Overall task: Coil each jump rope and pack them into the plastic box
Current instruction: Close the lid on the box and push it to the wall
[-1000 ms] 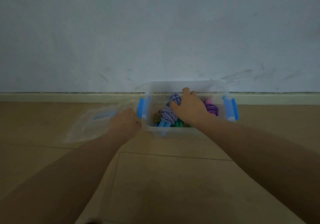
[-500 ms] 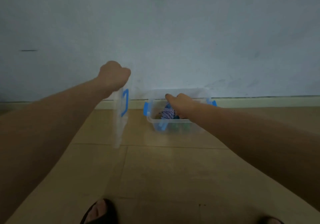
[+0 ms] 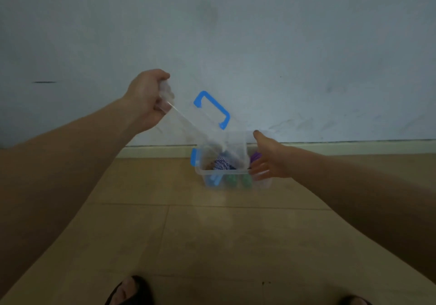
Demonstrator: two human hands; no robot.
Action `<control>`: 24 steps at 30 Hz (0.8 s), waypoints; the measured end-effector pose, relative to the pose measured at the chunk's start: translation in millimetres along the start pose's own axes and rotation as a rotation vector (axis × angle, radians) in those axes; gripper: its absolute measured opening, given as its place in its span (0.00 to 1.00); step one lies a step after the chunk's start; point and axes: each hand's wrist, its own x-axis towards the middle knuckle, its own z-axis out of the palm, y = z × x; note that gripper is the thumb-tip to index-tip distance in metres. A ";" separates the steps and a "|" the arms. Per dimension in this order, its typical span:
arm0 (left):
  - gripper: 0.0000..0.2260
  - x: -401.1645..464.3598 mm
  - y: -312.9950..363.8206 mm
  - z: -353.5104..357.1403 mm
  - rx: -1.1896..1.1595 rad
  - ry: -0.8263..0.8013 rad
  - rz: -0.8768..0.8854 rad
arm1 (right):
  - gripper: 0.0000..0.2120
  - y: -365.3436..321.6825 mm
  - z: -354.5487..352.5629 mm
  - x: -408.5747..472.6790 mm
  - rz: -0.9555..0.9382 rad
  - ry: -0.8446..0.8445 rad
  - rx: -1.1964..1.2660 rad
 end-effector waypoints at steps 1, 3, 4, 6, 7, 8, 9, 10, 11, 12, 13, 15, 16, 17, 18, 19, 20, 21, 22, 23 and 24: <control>0.18 2.1 -6.5 2.6 -0.030 -0.010 -0.013 | 0.29 -3.2 1.9 0.4 -0.021 0.018 0.081; 0.19 7.1 -23.1 6.0 -0.071 0.003 -0.026 | 0.16 -8.1 1.4 4.7 -0.095 0.125 0.144; 0.19 11.5 -32.8 5.3 -0.057 0.023 -0.035 | 0.12 -8.7 -2.3 8.0 -0.131 0.194 0.111; 0.18 21.8 -54.5 -0.2 0.128 0.071 -0.046 | 0.06 -6.7 -15.9 19.3 -0.188 0.292 0.012; 0.17 27.6 -66.2 -5.7 0.338 0.084 -0.047 | 0.05 -5.1 -23.3 24.5 -0.204 0.335 -0.045; 0.16 33.6 -78.8 -12.7 0.610 0.083 -0.057 | 0.07 -2.9 -30.6 30.3 -0.214 0.389 -0.121; 0.16 38.3 -91.8 -18.9 0.869 0.066 -0.073 | 0.08 0.0 -37.0 36.1 -0.222 0.456 -0.216; 0.17 43.1 -104.7 -25.1 1.050 0.044 -0.084 | 0.08 2.7 -41.9 42.0 -0.229 0.511 -0.305; 0.19 48.3 -115.7 -29.3 1.148 0.024 -0.097 | 0.08 5.5 -44.9 48.4 -0.244 0.545 -0.376; 0.19 52.9 -124.9 -31.9 1.196 0.012 -0.109 | 0.08 9.5 -46.9 55.5 -0.259 0.558 -0.425; 0.18 59.2 -133.8 -33.7 1.231 0.005 -0.117 | 0.08 13.7 -48.1 63.6 -0.273 0.559 -0.453; 0.17 73.1 -149.2 -35.9 1.280 0.019 -0.129 | 0.08 21.7 -50.5 77.5 -0.287 0.549 -0.476; 0.18 81.3 -157.4 -38.2 1.305 0.028 -0.129 | 0.09 24.8 -51.3 83.9 -0.287 0.549 -0.486; 0.19 88.9 -165.7 -40.6 1.336 0.030 -0.124 | 0.11 26.8 -51.2 90.3 -0.284 0.554 -0.502; 0.20 96.3 -174.0 -42.7 1.385 0.022 -0.105 | 0.14 28.5 -51.1 96.3 -0.271 0.567 -0.527; 0.20 102.5 -182.1 -43.8 1.423 0.018 -0.078 | 0.17 29.3 -50.0 102.0 -0.251 0.591 -0.568; 0.20 107.0 -188.9 -44.4 1.461 0.014 -0.052 | 0.18 29.8 -48.7 107.0 -0.231 0.619 -0.618; 0.19 110.8 -195.1 -45.0 1.494 0.008 -0.030 | 0.18 31.0 -47.8 112.3 -0.217 0.643 -0.664; 0.18 114.9 -200.5 -46.1 1.533 -0.001 -0.008 | 0.17 31.5 -46.3 115.1 -0.206 0.659 -0.692; 0.18 118.8 -205.3 -47.4 1.564 -0.002 0.006 | 0.15 33.2 -45.9 118.7 -0.203 0.661 -0.698; 0.18 123.3 -210.0 -49.6 1.603 0.001 0.013 | 0.12 35.1 -45.6 121.2 -0.209 0.653 -0.705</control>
